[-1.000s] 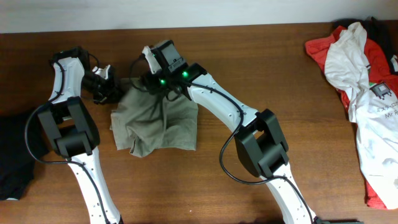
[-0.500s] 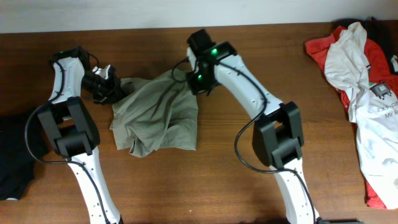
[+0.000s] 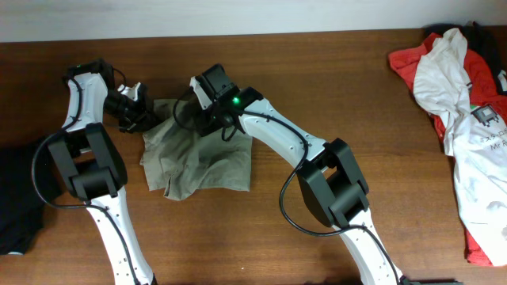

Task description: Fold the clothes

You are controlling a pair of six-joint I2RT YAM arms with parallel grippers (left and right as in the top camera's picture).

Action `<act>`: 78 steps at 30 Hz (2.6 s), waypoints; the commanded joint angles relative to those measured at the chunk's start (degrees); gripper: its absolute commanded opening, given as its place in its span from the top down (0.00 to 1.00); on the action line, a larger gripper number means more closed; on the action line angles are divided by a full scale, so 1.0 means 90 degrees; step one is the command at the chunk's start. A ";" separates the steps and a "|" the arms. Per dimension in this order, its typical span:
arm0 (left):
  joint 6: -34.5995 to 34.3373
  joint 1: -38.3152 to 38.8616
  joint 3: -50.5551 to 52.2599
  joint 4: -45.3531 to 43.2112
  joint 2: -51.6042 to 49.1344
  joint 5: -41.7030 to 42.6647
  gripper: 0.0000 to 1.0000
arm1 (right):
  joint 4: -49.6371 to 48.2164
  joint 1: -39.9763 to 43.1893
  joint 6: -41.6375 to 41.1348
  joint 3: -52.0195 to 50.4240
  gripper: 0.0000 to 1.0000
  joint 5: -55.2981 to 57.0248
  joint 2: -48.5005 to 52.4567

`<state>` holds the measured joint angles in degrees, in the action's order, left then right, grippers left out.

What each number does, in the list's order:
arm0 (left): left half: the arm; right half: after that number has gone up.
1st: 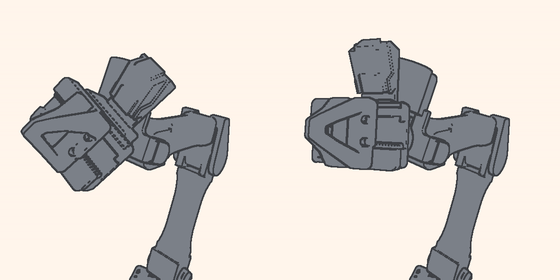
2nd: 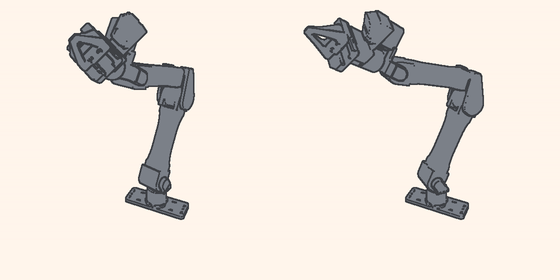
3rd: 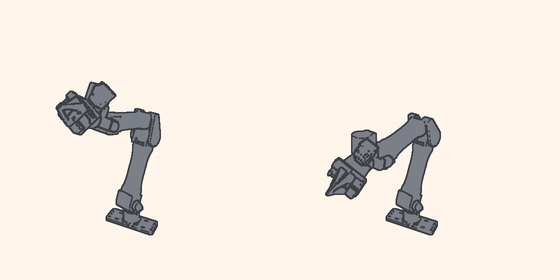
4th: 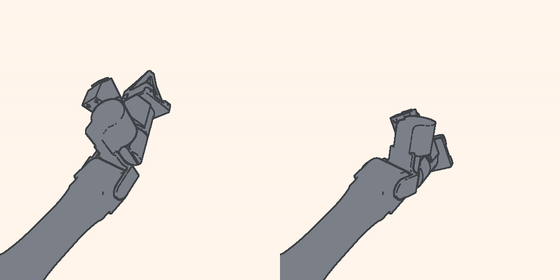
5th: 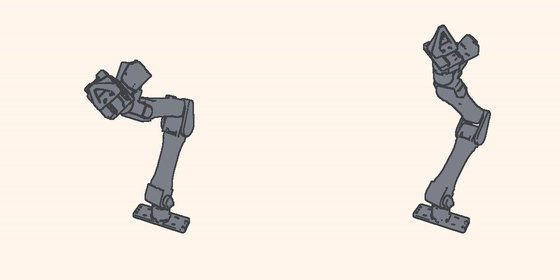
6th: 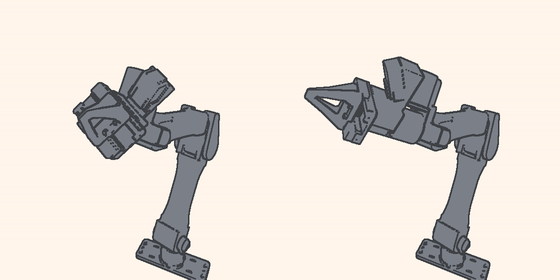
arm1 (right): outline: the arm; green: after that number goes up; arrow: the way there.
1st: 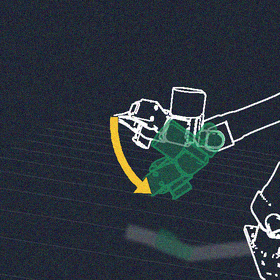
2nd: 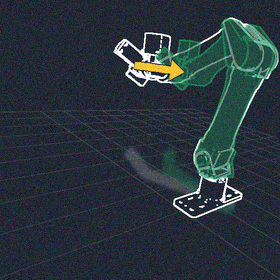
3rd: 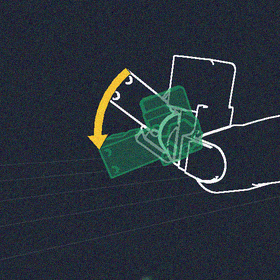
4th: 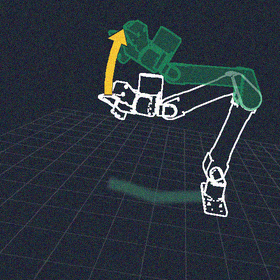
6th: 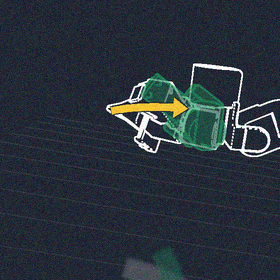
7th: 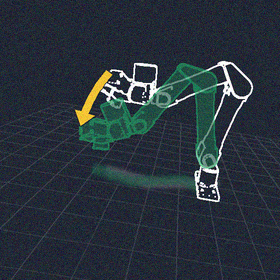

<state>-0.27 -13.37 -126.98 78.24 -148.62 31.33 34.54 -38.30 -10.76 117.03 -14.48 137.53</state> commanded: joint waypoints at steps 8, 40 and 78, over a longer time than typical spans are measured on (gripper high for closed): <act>-0.0015 -0.0036 0.0012 0.0019 -0.0678 -0.0646 0.88 | -0.0889 -0.0333 -0.0216 0.0600 0.87 -0.0036 -0.0146; -0.0017 -0.1552 -0.3327 0.2055 -0.0393 -0.0172 0.67 | 0.0063 -0.0483 0.0454 0.1020 0.30 -0.0141 0.0381; -0.0015 -0.0794 -0.3325 0.1999 -0.0321 -0.0364 0.66 | 0.2652 0.3130 -0.0746 -0.0078 0.94 0.0255 0.0690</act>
<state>-0.47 -24.03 -155.92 96.57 -154.08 28.40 57.52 -10.59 -21.61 117.64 -20.93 141.58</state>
